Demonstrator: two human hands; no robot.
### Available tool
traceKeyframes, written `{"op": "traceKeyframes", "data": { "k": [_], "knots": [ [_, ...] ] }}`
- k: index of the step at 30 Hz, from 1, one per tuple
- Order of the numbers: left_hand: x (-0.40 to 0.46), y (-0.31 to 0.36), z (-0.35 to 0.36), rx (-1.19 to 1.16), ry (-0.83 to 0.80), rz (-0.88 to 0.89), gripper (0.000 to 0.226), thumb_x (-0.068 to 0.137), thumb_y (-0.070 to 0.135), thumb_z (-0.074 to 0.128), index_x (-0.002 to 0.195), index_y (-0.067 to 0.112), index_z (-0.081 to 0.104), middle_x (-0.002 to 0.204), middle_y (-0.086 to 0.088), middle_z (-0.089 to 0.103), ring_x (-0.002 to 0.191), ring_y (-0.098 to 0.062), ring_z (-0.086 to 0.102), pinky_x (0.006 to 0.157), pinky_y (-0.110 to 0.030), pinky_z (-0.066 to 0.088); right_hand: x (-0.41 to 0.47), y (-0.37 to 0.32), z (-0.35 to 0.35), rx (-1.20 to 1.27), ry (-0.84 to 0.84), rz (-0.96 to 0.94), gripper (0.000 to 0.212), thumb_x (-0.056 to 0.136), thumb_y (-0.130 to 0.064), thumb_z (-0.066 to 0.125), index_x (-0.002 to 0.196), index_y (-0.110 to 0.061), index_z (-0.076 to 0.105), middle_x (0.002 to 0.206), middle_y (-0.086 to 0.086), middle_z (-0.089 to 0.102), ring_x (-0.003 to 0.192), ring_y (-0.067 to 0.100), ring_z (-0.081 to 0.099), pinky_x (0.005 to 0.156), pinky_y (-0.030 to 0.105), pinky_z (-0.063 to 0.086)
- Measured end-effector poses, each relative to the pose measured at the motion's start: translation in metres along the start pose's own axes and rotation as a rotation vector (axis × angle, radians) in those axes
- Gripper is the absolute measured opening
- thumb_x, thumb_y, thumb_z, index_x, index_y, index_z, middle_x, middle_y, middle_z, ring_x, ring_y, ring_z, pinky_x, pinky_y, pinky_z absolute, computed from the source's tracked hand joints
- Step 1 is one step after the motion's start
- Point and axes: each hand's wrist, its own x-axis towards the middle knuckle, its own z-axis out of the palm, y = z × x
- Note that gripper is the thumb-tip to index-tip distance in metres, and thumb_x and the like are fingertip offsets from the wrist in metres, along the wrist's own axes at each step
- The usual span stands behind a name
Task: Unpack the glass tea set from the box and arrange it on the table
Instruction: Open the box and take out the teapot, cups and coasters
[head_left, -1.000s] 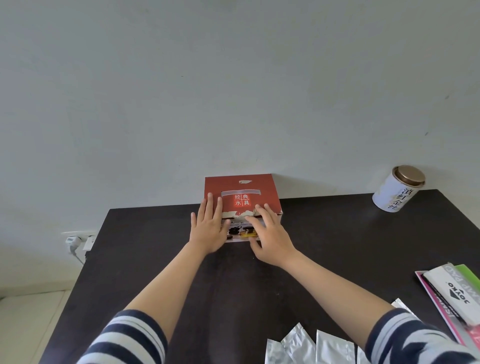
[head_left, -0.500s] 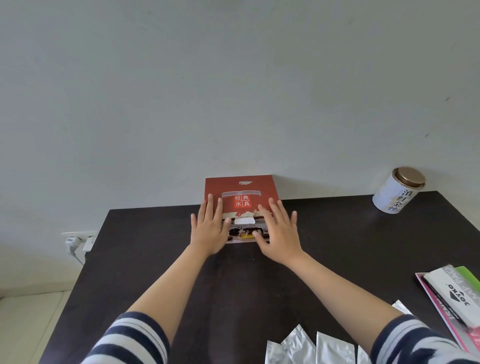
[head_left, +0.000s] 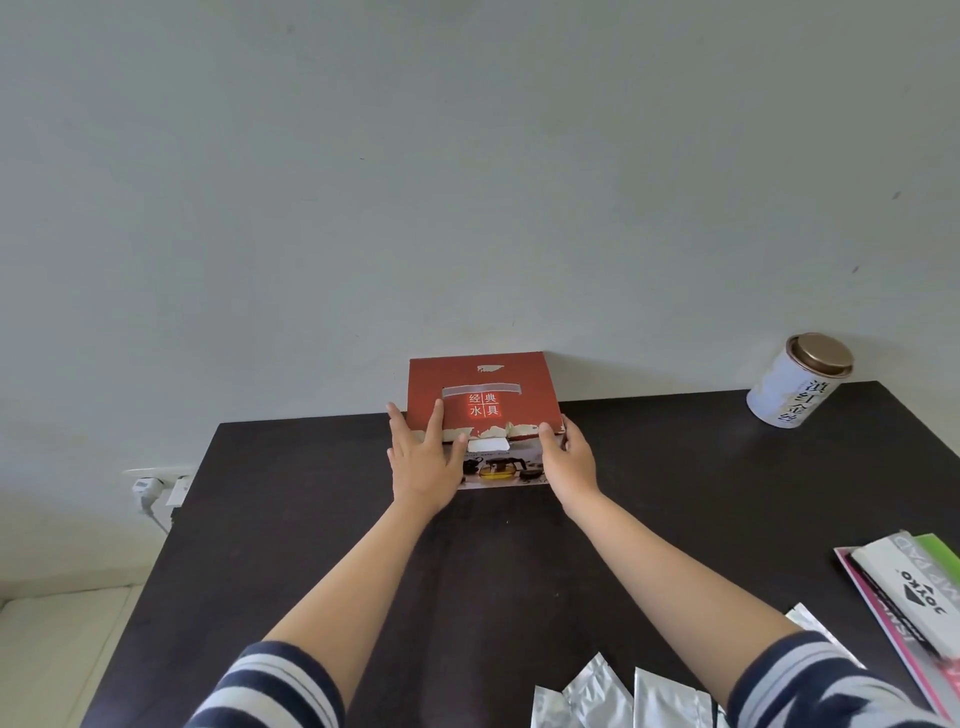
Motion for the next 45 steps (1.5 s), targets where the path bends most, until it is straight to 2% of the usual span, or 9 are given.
{"op": "traceKeyframes", "data": {
  "k": [3,6,11,16,21,34,39,43,45],
  "knots": [
    [-0.002,0.003,0.000,-0.140,-0.022,-0.086,0.073,0.092,0.054,0.047,0.151,0.036,0.008,0.157,-0.013,-0.020,0.142,-0.044,0.015,0.114,-0.054,0.023,0.002,0.002,0.000,-0.011,0.014,-0.008,0.051,0.097,-0.042,0.048,0.143,-0.023,0.040,0.136,0.001,0.054,0.127,0.022,0.050,0.102,0.041,0.044],
    [-0.007,0.001,0.001,-0.223,-0.038,-0.107,0.085,0.090,0.047,0.056,0.152,0.031,0.001,0.159,-0.009,-0.015,0.144,-0.039,0.016,0.111,-0.051,0.032,0.002,0.004,-0.001,-0.034,0.001,-0.061,0.051,0.096,-0.042,0.050,0.144,-0.025,0.040,0.137,0.000,0.054,0.128,0.021,0.049,0.104,0.043,0.045],
    [-0.011,-0.004,0.000,-0.219,-0.030,-0.092,0.095,0.085,0.042,0.066,0.151,0.028,-0.001,0.159,-0.004,0.000,0.143,-0.034,0.020,0.110,-0.051,0.034,0.001,0.002,-0.007,-0.101,-0.030,-0.135,0.049,0.095,-0.038,0.055,0.141,-0.026,0.043,0.137,-0.003,0.054,0.128,0.019,0.048,0.104,0.043,0.044],
    [-0.012,-0.001,-0.006,-0.354,-0.009,-0.136,0.108,0.077,0.032,0.076,0.150,0.018,-0.003,0.153,-0.004,0.019,0.139,-0.027,0.029,0.110,-0.050,0.035,-0.001,-0.002,-0.008,-0.139,-0.031,-0.147,0.048,0.094,-0.038,0.055,0.139,-0.026,0.045,0.135,-0.003,0.056,0.126,0.019,0.050,0.104,0.043,0.045],
    [-0.011,0.008,-0.013,-0.384,0.022,-0.156,0.083,0.074,0.023,0.080,0.138,0.016,0.026,0.138,-0.005,0.035,0.126,-0.024,0.044,0.101,-0.039,0.043,-0.006,-0.009,-0.007,-0.173,0.014,-0.175,0.048,0.096,-0.033,0.052,0.142,-0.021,0.043,0.137,-0.001,0.055,0.128,0.020,0.049,0.105,0.041,0.044],
    [-0.058,0.006,-0.033,-0.393,0.028,-0.171,0.105,0.070,0.027,0.083,0.149,0.017,0.014,0.142,-0.005,0.038,0.126,-0.023,0.046,0.099,-0.039,0.044,-0.054,0.006,-0.026,-0.201,-0.021,-0.263,0.057,0.095,-0.046,0.049,0.147,-0.028,0.034,0.145,-0.006,0.047,0.134,0.017,0.043,0.108,0.039,0.039],
    [-0.100,-0.007,-0.035,-0.451,0.080,-0.170,0.099,0.068,0.031,0.084,0.144,0.023,0.020,0.133,0.001,0.048,0.119,-0.019,0.052,0.095,-0.036,0.048,-0.094,0.021,-0.035,-0.242,-0.021,-0.317,0.062,0.095,-0.049,0.047,0.149,-0.028,0.027,0.143,-0.005,0.048,0.130,0.019,0.048,0.104,0.039,0.045],
    [-0.118,-0.009,-0.043,-0.430,0.144,-0.203,0.093,0.066,0.045,0.082,0.139,0.028,0.026,0.130,0.005,0.051,0.122,-0.021,0.050,0.106,-0.056,0.038,-0.112,0.023,-0.039,-0.267,-0.021,-0.361,0.069,0.089,-0.062,0.040,0.148,-0.031,0.025,0.141,-0.006,0.049,0.129,0.018,0.049,0.103,0.047,0.046],
    [-0.119,-0.004,-0.051,-0.425,0.172,-0.190,0.091,0.068,0.046,0.080,0.140,0.027,0.028,0.131,0.007,0.051,0.125,-0.021,0.046,0.110,-0.058,0.029,-0.113,0.015,-0.038,-0.234,-0.003,-0.381,0.070,0.089,-0.062,0.040,0.149,-0.029,0.025,0.145,-0.004,0.045,0.133,0.018,0.044,0.108,0.047,0.041]
  ]
}}
